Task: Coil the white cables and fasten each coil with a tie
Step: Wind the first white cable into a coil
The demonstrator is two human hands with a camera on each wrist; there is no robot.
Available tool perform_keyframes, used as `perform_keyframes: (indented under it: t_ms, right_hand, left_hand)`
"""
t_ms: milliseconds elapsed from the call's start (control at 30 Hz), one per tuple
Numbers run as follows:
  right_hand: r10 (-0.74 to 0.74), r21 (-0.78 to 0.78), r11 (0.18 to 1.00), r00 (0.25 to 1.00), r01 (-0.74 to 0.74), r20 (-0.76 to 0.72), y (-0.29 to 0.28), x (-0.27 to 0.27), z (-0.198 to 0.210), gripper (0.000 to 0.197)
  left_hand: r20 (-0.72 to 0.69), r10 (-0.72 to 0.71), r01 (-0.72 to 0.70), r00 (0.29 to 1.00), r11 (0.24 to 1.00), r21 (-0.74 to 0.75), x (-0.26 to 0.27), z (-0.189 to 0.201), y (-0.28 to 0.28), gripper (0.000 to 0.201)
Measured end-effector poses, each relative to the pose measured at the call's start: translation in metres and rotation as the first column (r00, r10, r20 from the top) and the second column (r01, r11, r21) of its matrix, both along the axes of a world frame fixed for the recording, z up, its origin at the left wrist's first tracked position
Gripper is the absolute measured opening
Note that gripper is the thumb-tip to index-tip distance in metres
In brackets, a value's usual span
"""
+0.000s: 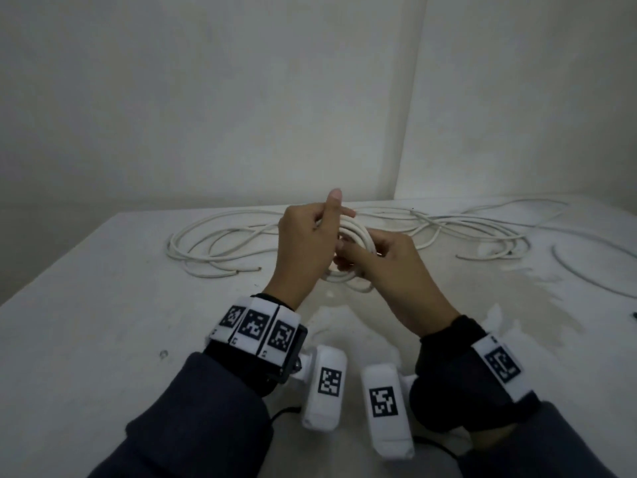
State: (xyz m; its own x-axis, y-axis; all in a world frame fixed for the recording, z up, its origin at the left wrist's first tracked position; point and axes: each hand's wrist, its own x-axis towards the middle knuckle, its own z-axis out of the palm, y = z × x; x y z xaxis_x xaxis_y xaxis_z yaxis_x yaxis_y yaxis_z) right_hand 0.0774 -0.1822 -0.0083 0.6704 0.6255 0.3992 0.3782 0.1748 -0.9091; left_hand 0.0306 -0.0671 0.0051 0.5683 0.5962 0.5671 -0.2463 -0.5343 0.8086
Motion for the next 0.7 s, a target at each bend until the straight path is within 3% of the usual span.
perform_keyframes:
  t_ms: [67,167,267,400,500,567,633,700]
  right_hand:
    - [0.143,0.035,0.99,0.981,-0.14,-0.13,0.001,-0.003,0.0,0.015]
    - [0.301,0.166,0.952,0.892,-0.258,-0.338,0.007,-0.008,0.002,0.022]
    - [0.313,0.227,0.945,0.849,-0.235,-0.425,0.014,-0.011,0.0,0.027]
    - [0.287,0.245,0.951,0.834,-0.188,-0.471,0.02,-0.011,-0.007,0.029]
    - [0.222,0.252,0.962,0.839,-0.105,-0.496,0.016,-0.003,-0.008,0.029]
    - [0.214,0.342,0.94,0.797,-0.01,-0.565,0.009,0.007,-0.005,0.031]
    - [0.281,0.47,0.88,0.721,0.07,-0.634,0.002,0.016,0.0,0.033]
    - [0.385,0.577,0.81,0.648,0.104,-0.658,-0.002,0.019,0.004,0.034]
  left_hand:
    - [0.003,0.029,-0.028,1.0,0.998,-0.055,0.001,-0.002,0.003,0.042]
    - [0.005,0.025,-0.024,1.0,0.986,-0.165,0.002,-0.004,0.005,0.044]
    - [0.009,0.003,0.0,1.0,0.948,-0.319,0.003,-0.004,0.002,0.046]
    - [0.0,0.034,-0.031,0.999,0.937,-0.349,0.007,-0.012,0.003,0.047]
    - [-0.086,-0.151,0.098,0.985,0.893,-0.439,0.006,-0.008,0.003,0.046]
    - [-0.176,-0.289,0.155,0.941,0.83,-0.536,0.003,-0.002,0.006,0.048]
    - [-0.34,-0.341,0.097,0.877,0.817,-0.569,-0.002,-0.001,0.012,0.05]
    - [-0.596,-0.411,0.059,0.69,0.852,-0.52,-0.009,-0.006,0.014,0.058]
